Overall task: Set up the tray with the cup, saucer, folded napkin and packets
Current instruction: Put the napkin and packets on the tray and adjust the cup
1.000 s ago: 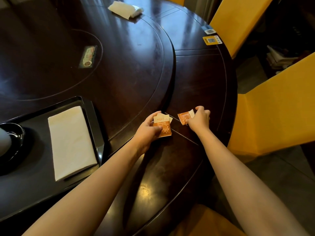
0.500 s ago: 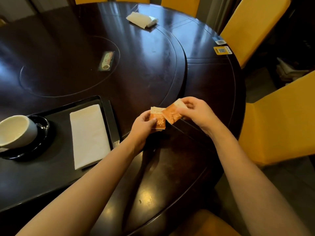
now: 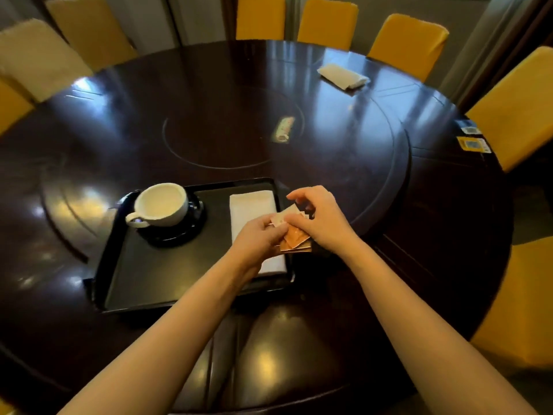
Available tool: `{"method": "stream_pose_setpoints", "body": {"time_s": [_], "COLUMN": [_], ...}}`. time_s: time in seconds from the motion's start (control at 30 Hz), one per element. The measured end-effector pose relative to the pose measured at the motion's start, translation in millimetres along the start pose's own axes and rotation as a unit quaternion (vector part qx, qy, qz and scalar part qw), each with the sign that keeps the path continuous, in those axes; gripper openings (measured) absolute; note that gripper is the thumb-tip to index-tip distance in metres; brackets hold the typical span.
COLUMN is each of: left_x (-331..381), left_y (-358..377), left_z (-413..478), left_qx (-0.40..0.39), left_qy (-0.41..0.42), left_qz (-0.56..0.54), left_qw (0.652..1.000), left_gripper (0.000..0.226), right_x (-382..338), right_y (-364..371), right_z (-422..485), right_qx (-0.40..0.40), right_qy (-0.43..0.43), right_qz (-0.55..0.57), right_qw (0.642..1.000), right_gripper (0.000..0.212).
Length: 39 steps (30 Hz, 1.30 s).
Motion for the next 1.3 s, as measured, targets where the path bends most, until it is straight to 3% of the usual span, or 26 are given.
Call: {"method": "stream_pose_setpoints", "body": {"time_s": [0.07, 0.17, 0.33, 0.47, 0.6, 0.7, 0.8, 0.97, 1.3], "left_x": [-1.7, -6.6, -38.7, -68.3, -85.5, -93.9, -101.1, -99.6, -97.6], "left_y": [-30.9, -79.7, -146.2, -194.7, -231.3, -241.2, -245.2, -246.1, -245.0], "left_z": [-8.9, -20.7, -28.4, -23.2, -19.0, -12.8, -6.6, -0.2, 4.0], "left_qx": [0.018, 0.067, 0.116, 0.167, 0.179, 0.177, 0.192, 0.213, 0.147], "left_qy": [-0.01, 0.007, -0.002, -0.072, -0.054, -0.03, 0.002, 0.052, 0.068], "left_qz": [-0.089, -0.23, -0.277, -0.121, 0.008, 0.176, 0.276, 0.365, 0.397], "left_qw": [0.996, 0.971, 0.954, 0.976, 0.982, 0.968, 0.942, 0.905, 0.903], "left_gripper": [0.024, 0.02, 0.022, 0.018, 0.035, 0.039, 0.033, 0.031, 0.035], "right_x": [-13.3, -31.6, -57.7, -61.3, -58.9, -59.2, -60.4, -58.9, -59.0], "right_y": [26.8, 79.9, 158.5, 195.2, 219.8, 233.2, 242.1, 245.8, 244.1], "right_z": [7.4, 9.9, 16.1, 16.0, 18.1, 18.3, 14.0, 4.4, 0.7], "right_qx": [0.02, 0.01, -0.016, -0.093, -0.19, -0.215, -0.213, -0.209, -0.194], "right_qy": [0.049, 0.162, 0.186, 0.192, 0.168, 0.14, 0.094, 0.063, 0.084], "right_qz": [0.037, 0.183, 0.246, 0.222, 0.134, 0.056, -0.01, -0.057, -0.058], "right_qw": [0.998, 0.97, 0.951, 0.951, 0.958, 0.965, 0.972, 0.974, 0.976], "right_gripper": [0.036, 0.037, 0.024, 0.021, 0.031, 0.035, 0.04, 0.038, 0.032]}}
Point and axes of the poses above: each hand's wrist, its own z-axis towards the middle knuckle, its own y-axis out of the palm, x = y × z, the point moved 4 cm from there along z, towards the middle knuckle, and after that the axes turned 14 degrees about -y, right-handed, at the moved point
